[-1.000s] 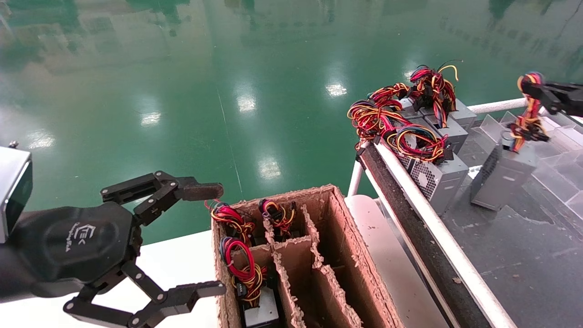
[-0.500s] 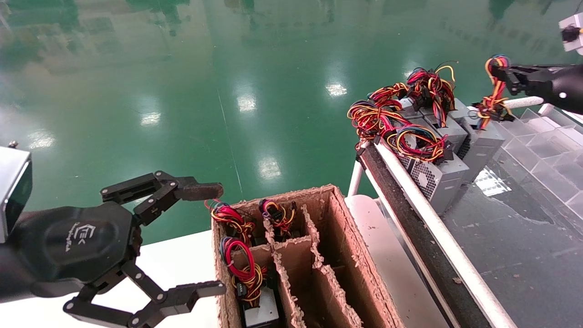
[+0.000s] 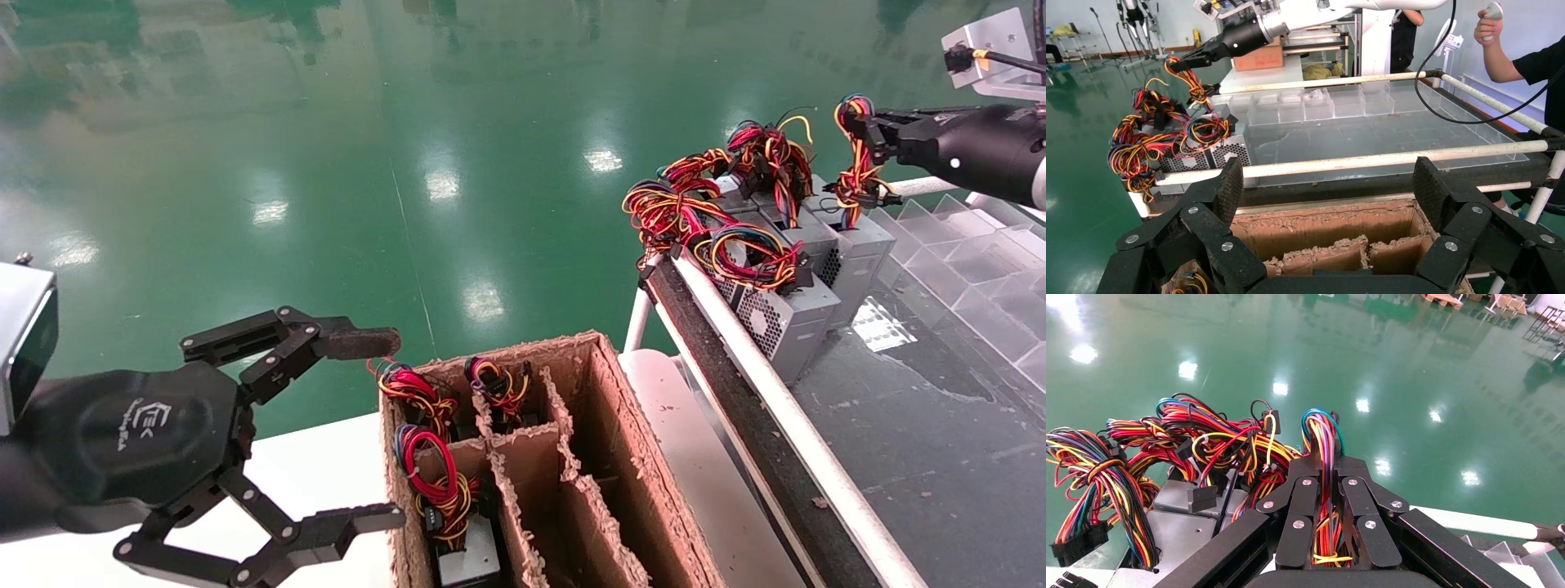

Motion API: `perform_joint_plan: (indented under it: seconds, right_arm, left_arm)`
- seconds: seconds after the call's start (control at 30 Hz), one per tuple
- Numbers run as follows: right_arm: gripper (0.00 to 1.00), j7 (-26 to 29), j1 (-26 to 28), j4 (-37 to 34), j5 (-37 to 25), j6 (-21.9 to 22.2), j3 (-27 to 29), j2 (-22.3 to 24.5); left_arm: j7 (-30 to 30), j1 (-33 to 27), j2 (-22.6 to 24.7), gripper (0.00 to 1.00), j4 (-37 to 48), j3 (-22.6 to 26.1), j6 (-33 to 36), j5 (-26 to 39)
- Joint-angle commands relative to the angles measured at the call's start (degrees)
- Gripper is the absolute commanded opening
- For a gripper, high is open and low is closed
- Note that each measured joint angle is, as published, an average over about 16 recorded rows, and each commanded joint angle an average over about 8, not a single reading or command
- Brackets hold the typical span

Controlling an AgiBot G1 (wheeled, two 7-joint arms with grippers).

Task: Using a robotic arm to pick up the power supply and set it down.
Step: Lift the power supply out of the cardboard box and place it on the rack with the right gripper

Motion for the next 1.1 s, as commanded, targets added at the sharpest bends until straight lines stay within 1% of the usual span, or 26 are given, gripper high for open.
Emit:
perform_joint_plan:
  seconds: [0.03,0.57,0.7,0.93,0.97,1.0,1.1]
  right_arm:
    - [0.00,-0.3,0.0,0.0,-0.1,0.4,0.0,-0.4]
    - [0.00,-6.7,-1.1,1.3,0.5,6.1,0.4,-1.9]
    - [0.00,-8.3,-1.4,1.4,0.9,6.3,0.7,-2.2]
    - [0.00,-10.1,-2.2,1.0,1.4,5.2,1.1,-2.4]
    - [0.02,-10.3,-2.3,0.9,1.4,5.1,1.1,-2.4]
    - [0.08,-10.5,-2.4,0.8,1.5,5.1,1.1,-2.4]
    - [0.46,-10.9,-2.4,0.5,1.7,5.0,1.3,-2.4]
  left_arm:
    - [0.0,0.0,0.0,1.00,0.0,0.0,0.0,0.0]
    - [0.0,0.0,0.0,1.00,0.0,0.0,0.0,0.0]
    - [0.0,0.0,0.0,1.00,0.0,0.0,0.0,0.0]
    - [0.0,0.0,0.0,1.00,0.0,0.0,0.0,0.0]
    - [0.0,0.0,0.0,1.00,0.0,0.0,0.0,0.0]
    - [0.0,0.0,0.0,1.00,0.0,0.0,0.0,0.0]
    - [0.0,0.0,0.0,1.00,0.0,0.0,0.0,0.0]
